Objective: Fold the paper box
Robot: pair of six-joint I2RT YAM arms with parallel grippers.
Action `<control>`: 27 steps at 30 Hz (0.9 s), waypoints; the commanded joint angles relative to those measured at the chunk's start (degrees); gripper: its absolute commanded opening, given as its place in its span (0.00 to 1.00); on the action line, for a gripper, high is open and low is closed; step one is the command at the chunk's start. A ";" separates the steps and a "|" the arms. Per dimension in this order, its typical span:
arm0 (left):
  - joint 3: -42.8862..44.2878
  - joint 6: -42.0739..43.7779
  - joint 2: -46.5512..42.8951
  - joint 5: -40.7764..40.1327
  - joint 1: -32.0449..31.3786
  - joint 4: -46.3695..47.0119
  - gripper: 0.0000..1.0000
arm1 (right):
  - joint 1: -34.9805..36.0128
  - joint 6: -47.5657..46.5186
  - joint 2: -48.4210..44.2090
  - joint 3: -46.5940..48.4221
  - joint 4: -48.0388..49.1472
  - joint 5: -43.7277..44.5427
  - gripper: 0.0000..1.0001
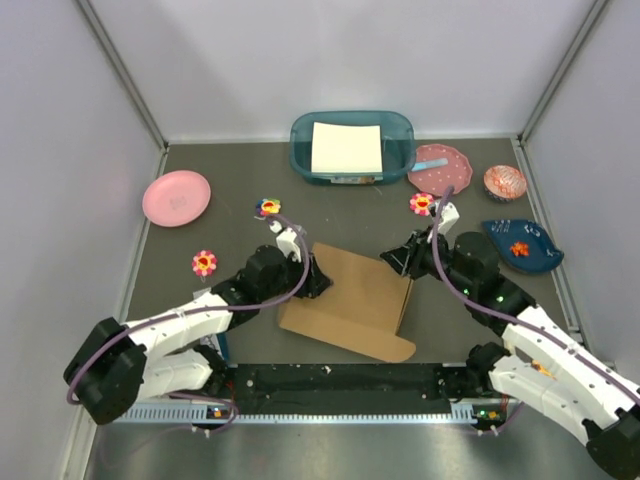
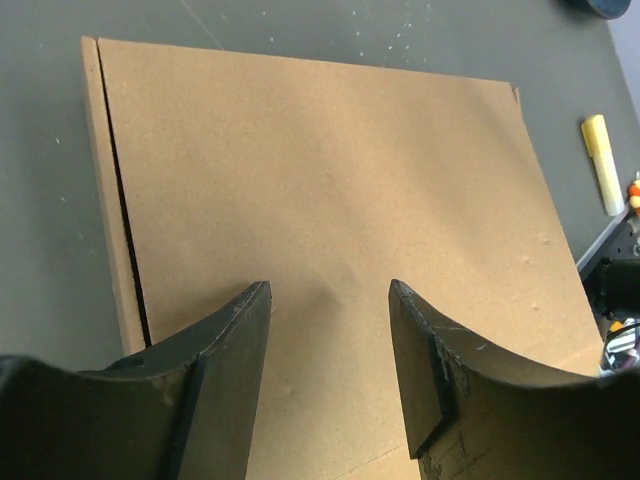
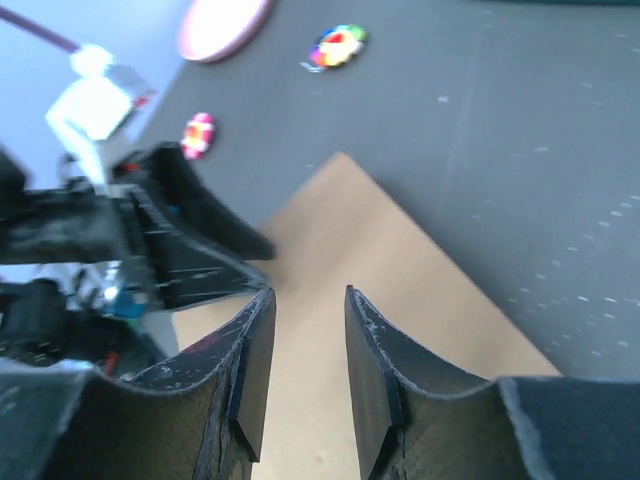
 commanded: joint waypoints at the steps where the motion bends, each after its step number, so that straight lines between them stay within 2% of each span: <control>1: -1.25 -0.80 2.74 0.00 -0.52 2.92 0.56 | 0.64 6.84 1.26 -0.96 9.45 -11.85 0.35; 2: -1.60 -1.06 3.35 -0.53 -0.43 2.92 0.56 | 0.64 8.59 2.41 -2.97 10.77 -15.10 0.35; 5: -2.91 -2.03 4.41 -3.42 -0.52 2.92 0.56 | 0.81 9.84 5.58 -7.89 10.79 -15.66 0.34; 11: -4.41 -3.00 4.76 -7.74 -0.43 1.87 0.57 | 0.81 10.54 5.85 -15.81 6.48 -13.64 0.33; 16: -3.54 -5.28 4.77 -13.45 -0.43 -0.50 0.61 | 0.81 12.56 6.46 -18.64 4.46 -11.27 0.32; 18: -3.54 -6.85 2.84 -16.86 -0.43 -1.03 0.62 | 0.81 14.76 4.01 -18.81 3.85 -7.32 0.37; 19: -3.97 -7.21 1.70 -17.84 -0.43 -0.86 0.64 | 0.72 15.29 2.43 -18.81 3.76 -5.91 0.43; 23: -4.33 -8.36 -6.98 -23.47 -0.17 0.63 0.70 | 0.81 16.08 -8.64 -15.40 0.25 5.39 0.57; 24: -4.24 -7.66 -8.23 -24.52 -0.25 1.16 0.71 | 0.72 15.47 -12.22 -14.34 -1.67 7.35 0.59; 27: -2.40 -3.81 -11.93 -28.83 -0.34 0.81 0.73 | 0.64 13.19 -14.80 -9.60 -7.55 14.30 0.69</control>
